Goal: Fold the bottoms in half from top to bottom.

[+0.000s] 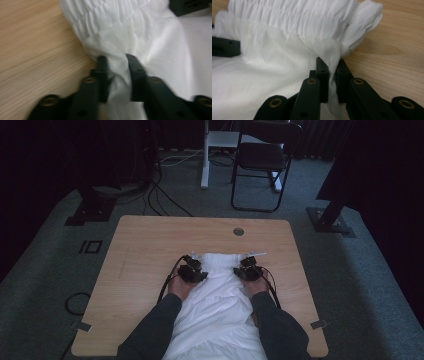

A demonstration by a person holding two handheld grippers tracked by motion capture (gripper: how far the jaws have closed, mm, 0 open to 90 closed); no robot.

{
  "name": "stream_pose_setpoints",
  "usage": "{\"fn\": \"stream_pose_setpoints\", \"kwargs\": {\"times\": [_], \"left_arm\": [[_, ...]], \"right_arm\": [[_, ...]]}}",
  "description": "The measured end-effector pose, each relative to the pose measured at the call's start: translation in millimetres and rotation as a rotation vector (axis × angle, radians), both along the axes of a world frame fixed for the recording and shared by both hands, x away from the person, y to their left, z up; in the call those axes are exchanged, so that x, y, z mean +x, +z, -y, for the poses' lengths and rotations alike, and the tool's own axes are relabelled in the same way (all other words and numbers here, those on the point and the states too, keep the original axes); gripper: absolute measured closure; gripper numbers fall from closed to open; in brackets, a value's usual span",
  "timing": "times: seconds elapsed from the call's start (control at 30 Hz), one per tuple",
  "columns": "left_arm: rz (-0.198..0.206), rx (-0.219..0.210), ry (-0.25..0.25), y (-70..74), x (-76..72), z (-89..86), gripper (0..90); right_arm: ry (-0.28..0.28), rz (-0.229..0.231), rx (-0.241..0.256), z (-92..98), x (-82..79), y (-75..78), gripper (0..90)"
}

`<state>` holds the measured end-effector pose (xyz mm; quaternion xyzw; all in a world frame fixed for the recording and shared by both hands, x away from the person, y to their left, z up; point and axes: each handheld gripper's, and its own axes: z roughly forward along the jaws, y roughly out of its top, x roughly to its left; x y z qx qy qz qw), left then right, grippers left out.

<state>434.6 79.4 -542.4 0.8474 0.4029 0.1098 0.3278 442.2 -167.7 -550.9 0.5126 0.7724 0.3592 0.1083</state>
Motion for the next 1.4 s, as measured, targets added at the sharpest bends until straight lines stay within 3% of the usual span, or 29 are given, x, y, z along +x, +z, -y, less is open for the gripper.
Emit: {"fn": "stream_pose_setpoints", "kwargs": {"times": [0.07,0.13,0.27,0.3,0.33,0.37,0.47,0.5,0.53,0.57,0.63,0.7,0.9,1.0,1.07,1.1,1.13,1.17,1.27,1.3,1.33,1.4], "left_arm": [[0.022,0.023,0.003,5.5,4.8,0.4,84.5],[0.043,0.000,0.019,17.7,12.6,-3.6,85.0],[0.115,-0.053,0.038,54.4,27.7,-13.1,85.1],[0.115,-0.053,0.038,54.4,27.7,-13.1,85.0],[0.115,-0.053,0.038,54.4,27.7,-13.1,85.0],[0.209,-0.082,0.051,92.8,39.0,-18.5,85.0],[0.280,-0.105,0.049,126.7,48.8,-23.9,85.0],[0.280,-0.105,0.049,126.7,48.8,-23.9,85.0],[0.321,-0.112,0.055,145.2,52.8,-26.3,85.0],[0.333,-0.115,0.056,152.1,54.5,-27.8,85.0],[0.351,-0.129,0.059,167.5,59.0,-32.0,85.0],[0.355,-0.137,0.061,173.7,61.1,-35.0,84.9],[0.325,-0.133,0.055,168.0,56.0,-39.0,84.6],[0.318,-0.138,0.024,158.0,39.7,-43.5,84.6],[0.310,-0.168,0.003,154.5,27.8,-47.4,84.6],[0.310,-0.168,0.003,154.5,27.8,-47.4,84.5],[0.318,-0.166,-0.030,151.2,12.0,-50.4,84.5],[0.318,-0.169,-0.045,149.7,2.9,-51.9,84.5],[0.316,-0.206,-0.085,143.4,-29.7,-58.4,84.4],[0.316,-0.206,-0.085,143.4,-29.7,-58.4,84.2],[0.317,-0.222,-0.098,134.8,-52.7,-61.2,84.3],[0.301,-0.216,-0.121,120.1,-78.1,-62.9,84.2]], "right_arm": [[0.015,0.008,0.008,2.3,7.1,1.2,85.0],[0.003,0.009,0.032,4.8,14.7,7.7,85.1],[0.015,0.095,0.060,6.2,29.8,39.5,84.9],[0.015,0.095,0.060,6.2,29.8,39.5,84.9],[0.018,0.113,0.070,6.1,32.9,47.5,84.9],[0.023,0.174,0.074,4.9,43.4,76.1,84.6],[0.027,0.259,0.090,4.3,53.7,113.5,84.4],[0.027,0.259,0.090,4.3,53.7,113.5,84.4],[0.025,0.281,0.096,3.8,56.1,125.3,84.2],[0.025,0.326,0.101,1.9,59.3,142.7,84.0],[0.029,0.345,0.096,-0.8,62.3,156.3,83.7],[0.037,0.361,0.097,-2.1,64.3,163.4,83.3],[0.057,0.347,0.067,-7.5,59.5,165.8,83.2],[0.078,0.321,0.058,-7.4,46.4,158.8,83.7],[0.104,0.314,0.056,-6.5,34.5,154.5,83.9],[0.104,0.314,0.056,-6.5,34.5,154.5,83.9],[0.116,0.311,0.051,-5.8,26.9,152.0,83.9],[0.145,0.309,0.066,-2.8,9.2,147.3,83.9],[0.189,0.311,0.095,2.4,-21.7,139.1,83.9],[0.189,0.311,0.095,2.4,-21.7,139.1,83.9],[0.224,0.318,0.096,4.3,-45.8,130.8,83.9],[0.241,0.313,0.089,4.9,-63.5,122.2,83.9]]}}
